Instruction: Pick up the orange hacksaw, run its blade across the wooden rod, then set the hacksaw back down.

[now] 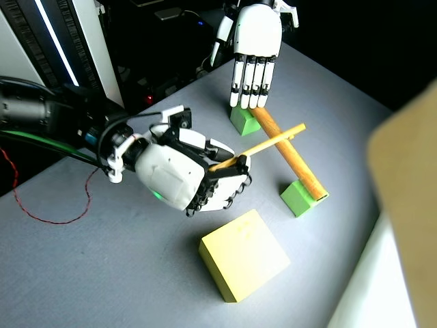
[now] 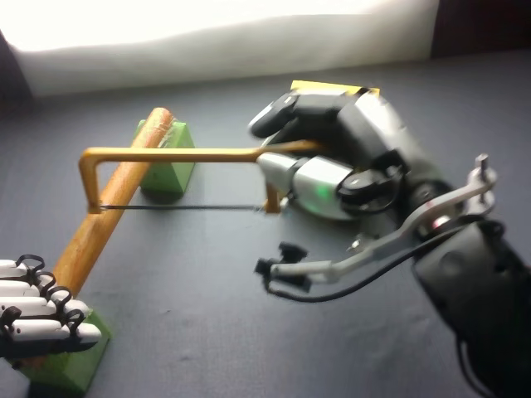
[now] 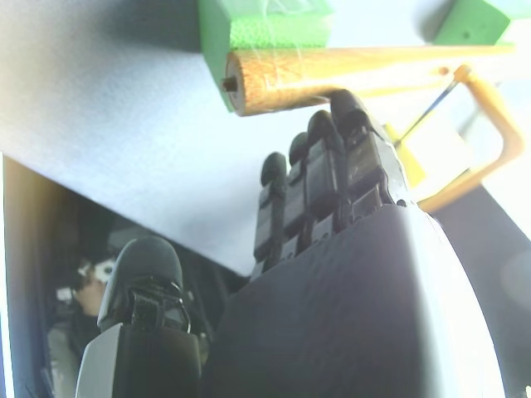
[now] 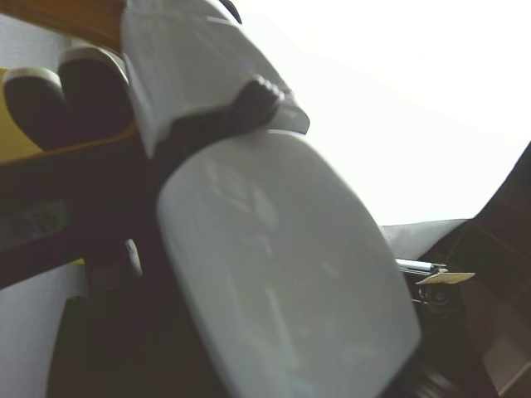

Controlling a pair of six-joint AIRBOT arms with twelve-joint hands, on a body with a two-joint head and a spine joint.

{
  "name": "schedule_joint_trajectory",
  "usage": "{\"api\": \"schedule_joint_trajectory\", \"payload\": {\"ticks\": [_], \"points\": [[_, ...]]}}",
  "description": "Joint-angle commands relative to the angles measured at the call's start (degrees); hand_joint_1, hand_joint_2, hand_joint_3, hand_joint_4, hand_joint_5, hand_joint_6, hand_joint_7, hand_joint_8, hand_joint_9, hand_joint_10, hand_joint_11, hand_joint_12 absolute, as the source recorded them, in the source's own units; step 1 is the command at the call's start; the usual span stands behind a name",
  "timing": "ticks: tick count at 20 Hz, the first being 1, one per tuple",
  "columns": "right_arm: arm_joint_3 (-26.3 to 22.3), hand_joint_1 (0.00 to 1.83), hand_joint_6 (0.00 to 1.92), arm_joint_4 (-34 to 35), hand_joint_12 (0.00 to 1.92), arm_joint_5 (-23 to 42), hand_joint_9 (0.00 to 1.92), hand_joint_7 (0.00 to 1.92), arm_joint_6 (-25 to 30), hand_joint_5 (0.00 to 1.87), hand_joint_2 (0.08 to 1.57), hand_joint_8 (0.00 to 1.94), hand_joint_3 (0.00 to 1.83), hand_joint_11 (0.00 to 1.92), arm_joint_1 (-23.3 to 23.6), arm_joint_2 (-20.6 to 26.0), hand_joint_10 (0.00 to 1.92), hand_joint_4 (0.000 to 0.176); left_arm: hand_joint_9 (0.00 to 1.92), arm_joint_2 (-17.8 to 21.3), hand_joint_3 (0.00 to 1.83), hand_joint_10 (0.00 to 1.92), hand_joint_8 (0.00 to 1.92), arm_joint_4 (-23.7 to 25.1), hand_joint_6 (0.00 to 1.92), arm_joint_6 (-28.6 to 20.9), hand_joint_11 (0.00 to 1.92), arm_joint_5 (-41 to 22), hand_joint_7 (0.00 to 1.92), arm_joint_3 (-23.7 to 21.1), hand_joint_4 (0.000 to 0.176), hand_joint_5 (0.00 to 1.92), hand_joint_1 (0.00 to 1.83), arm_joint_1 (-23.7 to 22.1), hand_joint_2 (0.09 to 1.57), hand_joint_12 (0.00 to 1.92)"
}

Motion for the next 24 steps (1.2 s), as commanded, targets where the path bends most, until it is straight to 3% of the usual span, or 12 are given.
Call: {"api": "schedule_joint_trajectory", "payload": {"ticks": [1, 8, 10, 13, 16, 17, 19, 24], "points": [[-0.9, 1.37, 1.04, -3.9, 1.4, 5.2, 0.91, 0.89, 1.0, 0.81, 1.15, 1.12, 0.0, 0.82, 0.5, 1.1, 1.35, 0.0, 0.13, -0.3, 0.0, 0.0, 0.0, -0.7, 0.0, -0.4, 0.0, -1.9, 0.14, -0.2, 0.0, 0.16, 0.16, -0.3, 1.31, 0.44], [-3.8, 1.36, 1.07, -5.9, 1.41, 8.0, 0.89, 0.86, 1.9, 0.78, 1.17, 1.18, 0.0, 0.82, -5.1, 6.6, 1.38, 0.0, 0.12, -0.3, 0.0, 0.0, 0.0, -0.7, 0.0, -0.4, 0.0, -1.9, 0.13, -0.2, 0.0, 0.16, 0.18, -0.4, 1.3, 0.42], [-3.8, 1.37, 0.96, -7.4, 1.44, 8.9, 0.94, 0.91, 3.8, 0.86, 1.14, 1.11, 0.0, 0.8, -8.2, 6.6, 1.34, 0.0, 0.1, -0.3, 0.01, 0.0, 0.0, -0.7, 0.0, -0.4, 0.0, -1.9, 0.11, -0.3, 0.0, 0.13, 0.12, -0.4, 1.32, 0.39], [-3.7, 1.37, 0.94, -10.3, 1.45, 10.0, 0.95, 0.92, 5.0, 0.87, 1.14, 1.1, 0.0, 0.8, -13.1, 6.1, 1.34, 0.0, 0.1, -0.3, 0.01, 0.0, 0.0, -0.7, 0.0, -0.4, 0.0, -1.9, 0.11, -0.3, 0.0, 0.13, 0.12, -0.5, 1.33, 0.39], [-3.7, 1.37, 0.9, -11.5, 1.44, 12.6, 0.98, 0.97, 6.3, 0.9, 1.12, 1.02, 0.0, 0.8, -16.4, 5.0, 1.3, 0.0, 0.13, -0.3, 0.0, 0.0, 0.0, -0.7, 0.0, -0.4, 0.0, -1.9, 0.13, -0.3, 0.0, 0.17, 0.22, -0.5, 1.3, 0.49], [-3.7, 1.37, 0.92, -11.5, 1.44, 13.3, 0.98, 0.96, 6.8, 0.88, 1.12, 1.03, 0.0, 0.79, -17.1, 4.6, 1.3, 0.0, 0.11, -0.3, 0.01, 0.0, 0.0, -0.7, 0.0, -0.4, 0.0, -1.9, 0.12, -0.3, 0.0, 0.14, 0.14, -0.5, 1.32, 0.47], [-3.8, 1.37, 1.04, -11.5, 1.42, 15.0, 0.91, 0.9, 7.4, 0.81, 1.15, 1.11, 0.0, 0.79, -18.4, 4.0, 1.35, 0.0, 0.11, -0.3, 0.0, 0.0, 0.0, -0.7, 0.0, -0.4, 0.0, -1.9, 0.11, -0.4, 0.0, 0.14, 0.16, -0.5, 1.32, 0.46], [-3.8, 1.37, 1.03, -12.6, 1.42, 16.5, 0.92, 0.91, 8.5, 0.84, 1.14, 1.06, 0.0, 0.79, -20.6, 4.0, 1.32, 0.0, 0.12, -0.3, 0.0, 0.0, 0.0, -0.7, 0.0, -0.4, 0.0, -1.9, 0.13, -0.4, 0.0, 0.14, 0.14, -0.5, 1.31, 0.44]]}}
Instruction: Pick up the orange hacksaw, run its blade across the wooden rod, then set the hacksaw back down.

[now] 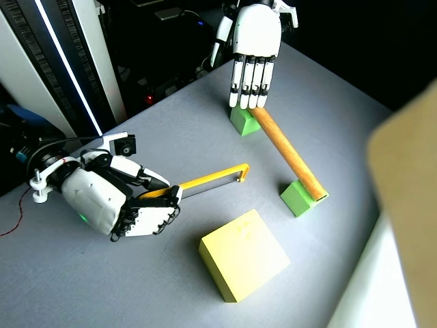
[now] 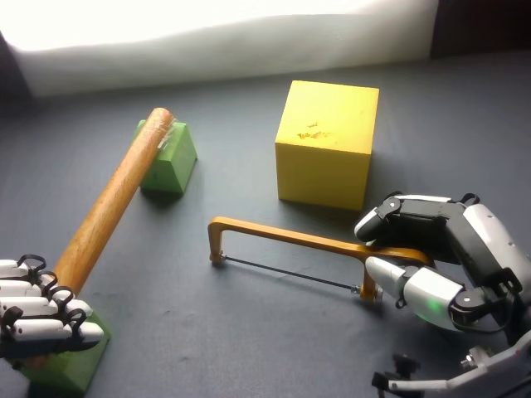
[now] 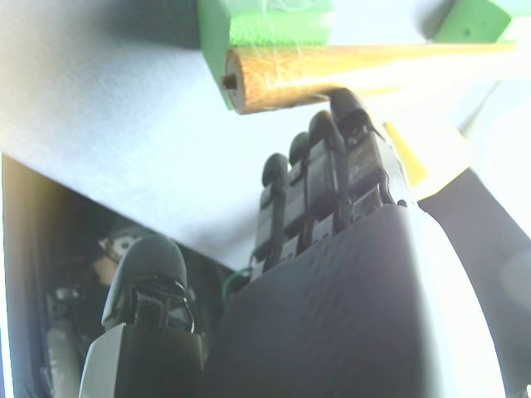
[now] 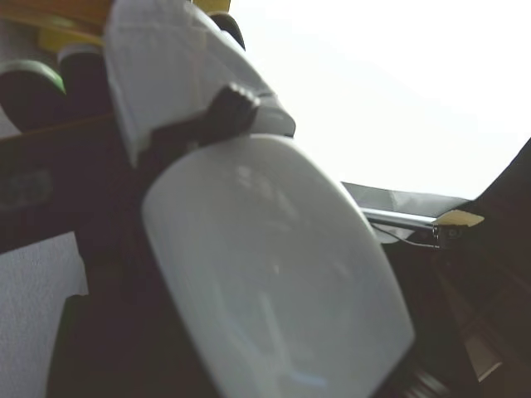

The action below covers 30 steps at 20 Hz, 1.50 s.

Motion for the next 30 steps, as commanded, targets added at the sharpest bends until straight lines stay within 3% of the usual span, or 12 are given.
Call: {"api": "schedule_joint_trajectory", "payload": {"ticks": [1, 2, 3, 4, 5, 7, 9, 16, 21, 24, 28, 30], "points": [[-0.3, 1.37, 1.05, -4.9, 1.45, 6.0, 0.9, 0.9, 1.3, 0.85, 1.14, 1.07, 0.0, 0.74, 0.1, 0.3, 1.34, 0.0, 0.12, -0.3, 0.0, 0.0, 0.0, -0.7, 0.0, -0.4, 0.0, -2.0, 0.12, -0.1, 0.0, 0.14, 0.16, -0.3, 1.31, 0.4], [-0.3, 1.36, 1.11, -5.1, 1.48, 6.0, 0.87, 0.87, 1.4, 0.81, 1.16, 1.12, 0.0, 0.7, 0.1, 0.4, 1.38, 0.0, 0.11, -0.3, 0.0, 0.0, 0.0, -0.7, 0.0, -0.4, 0.0, -2.0, 0.11, -0.1, 0.0, 0.12, 0.15, -0.3, 1.31, 0.38], [-0.3, 1.21, 1.23, -5.2, 1.53, 6.0, 0.76, 0.87, 1.4, 0.77, 1.2, 1.22, 0.0, 0.6, 0.1, 0.4, 1.15, 0.0, 0.12, -0.3, 0.0, 0.0, 0.0, -0.7, 0.01, -0.4, 0.0, -2.0, 0.12, -0.2, 0.0, 0.14, 0.19, -0.3, 1.3, 0.41], [-0.4, 1.16, 0.71, -5.3, 1.5, 6.0, 0.69, 0.71, 1.6, 0.64, 1.14, 0.73, 0.0, 0.48, 0.1, 0.4, 0.96, 0.0, 0.13, -0.3, 0.0, 0.0, 0.0, -0.7, 0.0, -0.4, 0.0, -2.0, 0.13, -0.2, 0.0, 0.15, 0.19, -0.3, 1.29, 0.43], [-0.4, 1.14, 0.41, -5.6, 1.46, 6.0, 0.67, 0.71, 1.6, 0.66, 1.12, 0.42, 0.0, 0.43, 0.1, 0.5, 0.8, 0.0, 0.13, -0.3, 0.0, 0.0, 0.0, -0.7, 0.0, -0.4, 0.0, -2.0, 0.13, -0.2, 0.0, 0.14, 0.17, -0.3, 1.3, 0.43], [-0.5, 1.08, 0.1, -6.1, 1.32, 6.0, 0.59, 0.69, 1.7, 0.66, 1.1, 0.08, 0.0, 0.3, 0.1, 0.6, 0.4, 0.0, 0.12, -0.3, 0.0, 0.0, 0.0, -0.7, 0.0, -0.4, 0.0, -2.0, 0.12, -0.3, 0.0, 0.14, 0.21, -0.3, 1.3, 0.43], [-0.6, 0.97, 0.0, -6.5, 1.28, 6.0, 0.51, 0.54, 1.7, 0.5, 1.11, 0.0, 0.0, 0.13, 0.1, 0.6, 0.11, 0.0, 0.11, -0.3, 0.0, 0.0, 0.0, -0.7, 0.0, -0.4, 0.0, -2.0, 0.11, -0.2, 0.0, 0.14, 0.2, -0.3, 1.3, 0.45], [-0.9, 0.73, 0.0, -8.8, 0.75, 5.2, 0.18, 0.18, 2.2, 0.18, 1.03, 0.0, 0.0, 0.0, 0.2, 2.2, 0.0, 0.0, 0.11, -0.3, 0.0, 0.0, 0.0, -0.7, 0.0, -0.4, 0.0, -2.0, 0.11, -0.1, 0.0, 0.14, 0.2, -0.4, 1.29, 0.44], [-0.8, 0.63, 0.0, -16.2, 0.75, 2.4, 0.19, 0.17, 2.2, 0.17, 0.99, 0.0, 0.0, 0.0, 0.3, 9.0, 0.01, 0.0, 0.12, -1.5, 0.0, 0.0, 0.0, -0.7, 0.0, 2.4, 0.0, -7.6, 0.13, 2.8, 0.0, 0.16, 0.15, -1.1, 1.31, 0.44], [2.1, 0.62, 0.01, -27.4, 0.79, -4.9, 0.2, 0.18, 3.3, 0.19, 0.99, 0.0, 0.0, 0.0, 2.8, 13.2, 0.01, 0.0, 0.12, -2.8, 0.0, 0.01, 0.01, -0.7, 0.01, 3.7, 0.0, -13.6, 0.14, 6.0, 0.0, 0.17, 0.22, -2.1, 1.3, 0.43], [11.9, 0.62, 0.01, -59.0, 0.93, -19.1, 0.25, 0.24, 16.3, 0.22, 1.0, 0.01, 0.0, 0.0, 12.4, 14.9, 0.01, 0.0, 0.12, -4.8, 0.0, 0.0, 0.0, -0.7, 0.0, 6.0, 0.0, -22.6, 0.13, 9.1, 0.0, 0.16, 0.2, -3.7, 1.3, 0.43], [14.8, 0.57, 0.02, -71.8, 1.11, -20.3, 0.47, 0.46, 19.7, 0.41, 1.04, 0.01, 0.0, 0.11, 15.8, 14.9, 0.03, 0.0, 0.14, -5.5, 0.0, 0.0, 0.0, -2.8, 0.0, 6.0, 0.0, -25.0, 0.15, 9.4, 0.0, 0.17, 0.14, -5.3, 1.3, 0.45]]}}
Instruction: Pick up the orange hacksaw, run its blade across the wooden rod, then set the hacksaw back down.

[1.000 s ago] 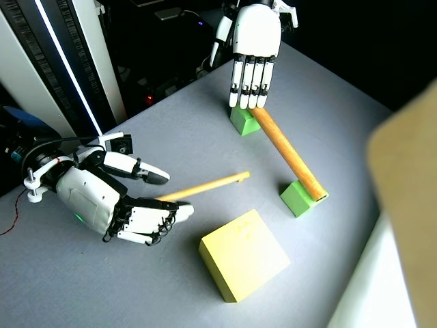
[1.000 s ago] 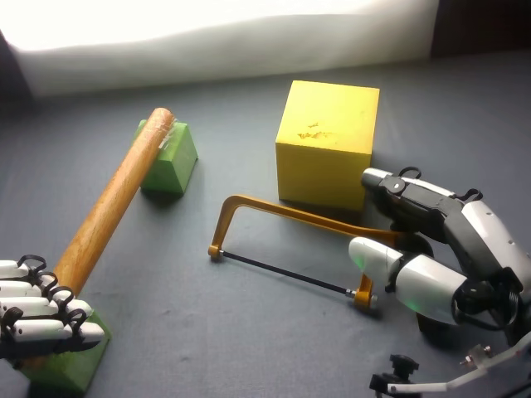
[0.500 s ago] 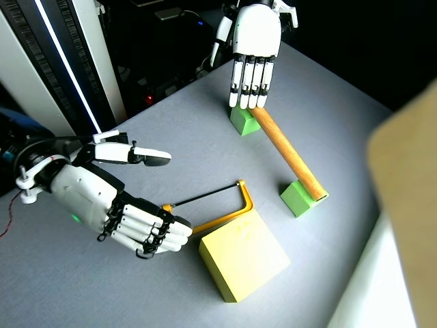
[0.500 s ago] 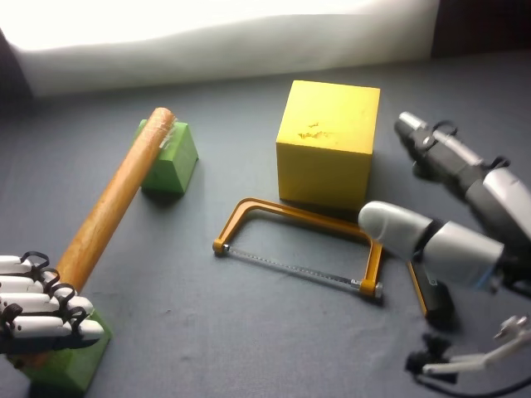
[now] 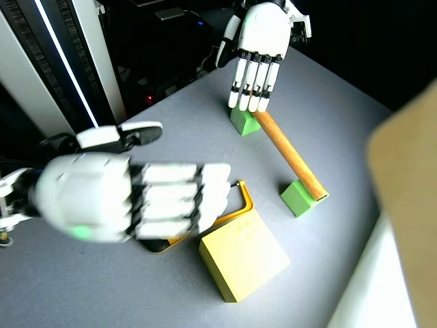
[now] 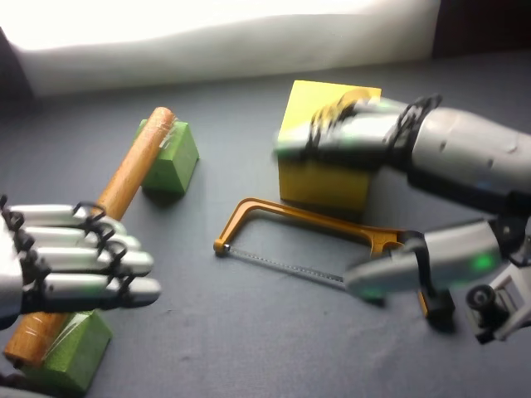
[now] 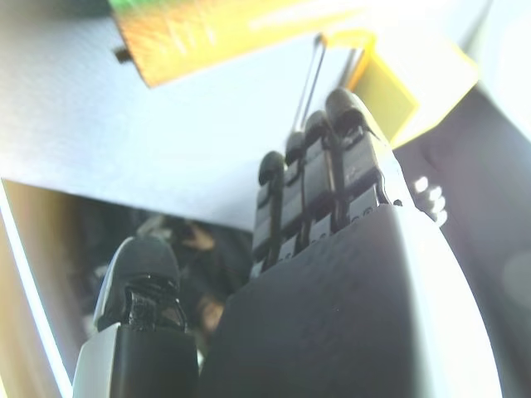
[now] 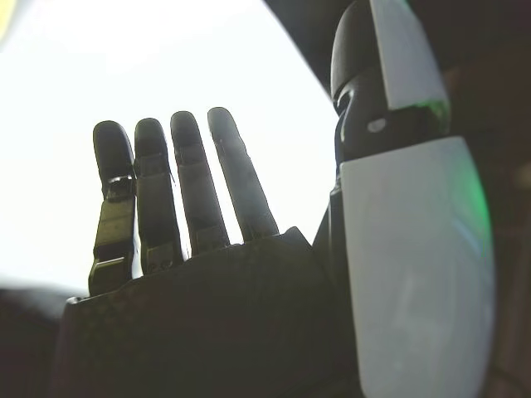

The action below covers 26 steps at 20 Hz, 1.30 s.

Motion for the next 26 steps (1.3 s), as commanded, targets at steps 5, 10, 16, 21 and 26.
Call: {"api": "schedule_joint_trajectory", "payload": {"ticks": [5, 10, 16, 21, 26], "points": [[3.8, 0.56, 0.06, -16.2, 1.33, 7.4, 0.91, 0.89, 2.6, 0.82, 1.06, 0.04, 0.0, 0.41, 4.9, -0.9, 0.14, 0.0, 0.37, -2.0, 0.0, 0.02, 0.01, -2.8, 0.01, 0.1, 0.0, -12.7, 0.31, 2.8, 0.0, 0.32, 0.29, -3.2, 1.26, 0.83], [6.8, 0.55, 1.74, -27.5, 1.91, 8.5, 1.03, 0.93, 6.0, 0.71, 1.15, 1.84, 0.0, 1.09, 10.4, -1.6, 1.88, 0.0, 0.8, -2.8, 0.0, 1.31, 1.17, -1.1, 1.16, -0.5, 0.64, -20.6, 0.84, 4.9, 0.0, 0.7, 0.42, -3.6, 1.29, 1.59], [6.8, 0.45, 1.92, -27.5, 1.92, 11.1, 1.52, 1.37, 3.8, 1.17, 1.31, 1.94, 0.02, 1.68, 12.0, -1.5, 1.92, 0.0, 1.21, -2.8, 0.0, 1.92, 1.92, -0.2, 1.92, -1.3, 1.26, -22.3, 1.18, 5.1, 0.0, 1.17, 0.66, -3.2, 1.28, 1.92], [6.8, 0.47, 1.92, -27.7, 1.92, 11.9, 1.52, 1.38, 3.4, 1.17, 1.42, 1.94, 0.02, 1.72, 12.2, -1.3, 1.92, 0.0, 1.35, -2.8, 0.01, 1.92, 1.92, 0.2, 1.92, -1.4, 1.42, -22.9, 1.34, 5.2, 0.0, 1.27, 0.64, -2.9, 1.33, 1.92], [5.9, 0.45, 1.92, -28.4, 1.92, 14.6, 1.5, 1.35, -1.9, 1.17, 1.46, 1.94, 0.01, 1.68, 12.3, 1.4, 1.92, 0.0, 1.29, -2.8, 0.0, 1.92, 1.92, 0.2, 1.92, -1.5, 1.35, -24.1, 1.26, 6.9, 0.0, 1.18, 0.66, -2.9, 1.34, 1.92]]}}
